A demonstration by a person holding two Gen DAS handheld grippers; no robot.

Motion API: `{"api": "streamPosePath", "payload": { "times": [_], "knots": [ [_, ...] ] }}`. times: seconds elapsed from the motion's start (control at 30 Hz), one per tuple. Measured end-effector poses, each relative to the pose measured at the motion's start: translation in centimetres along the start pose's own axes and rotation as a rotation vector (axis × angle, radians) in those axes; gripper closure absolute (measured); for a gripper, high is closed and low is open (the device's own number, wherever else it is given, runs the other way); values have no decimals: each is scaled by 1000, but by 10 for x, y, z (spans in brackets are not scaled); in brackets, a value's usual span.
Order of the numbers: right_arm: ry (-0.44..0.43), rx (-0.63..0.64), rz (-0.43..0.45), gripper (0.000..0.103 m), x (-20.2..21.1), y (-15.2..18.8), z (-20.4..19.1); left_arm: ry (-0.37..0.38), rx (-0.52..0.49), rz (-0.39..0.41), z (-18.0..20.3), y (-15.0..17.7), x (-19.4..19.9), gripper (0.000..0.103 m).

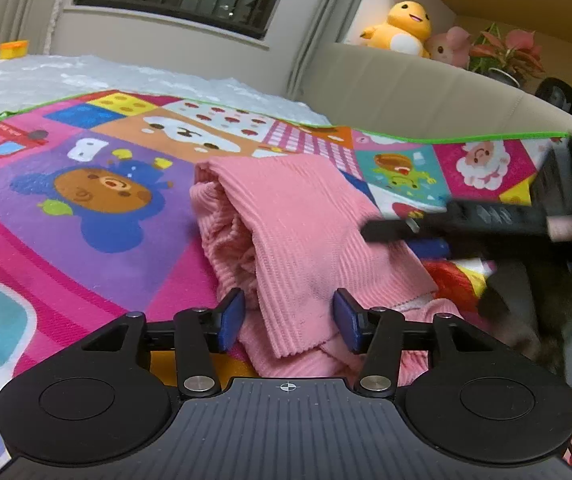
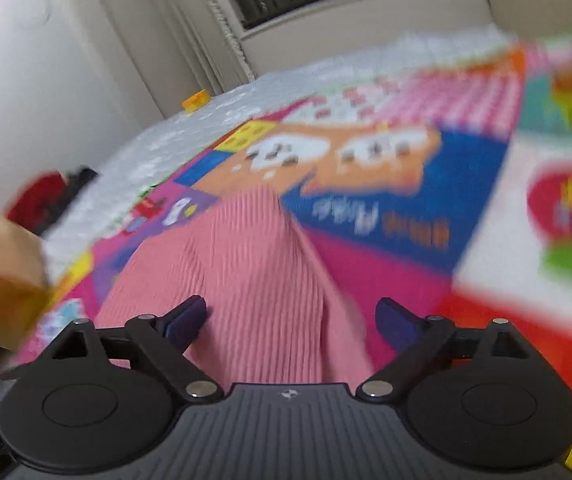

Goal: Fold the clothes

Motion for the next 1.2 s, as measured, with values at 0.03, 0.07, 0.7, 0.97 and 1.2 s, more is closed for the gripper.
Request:
{"api": "streamPosePath", "payload": {
  "times": [0.03,0.07,0.7,0.97,1.2],
  "knots": [
    [-20,-32,-2,12,4,9,2,0,0,0,0,0,0,48],
    [-31,-37,-6,17,7,15,-1,0,0,0,0,0,1,48],
    [192,126,51,0,20,50,-29,-49,44,-1,-6,2,1,28],
    [204,149,67,0,90,106,-49,-200,64,58,9,47,80,1],
    [271,225,126,0,133,148,-66,-299,-70,113,63,93,124,0]
  ]
}}
Point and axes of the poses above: each gripper's, at about its wrist camera, not at the fingertips, and x roughly against the way its jaws point, z to its right, y to its underside, the point moved 5 cm from there along -x, roughly the way its jaws point, and after that the axes turned 12 degrees about -y, right-handed, at the moved point
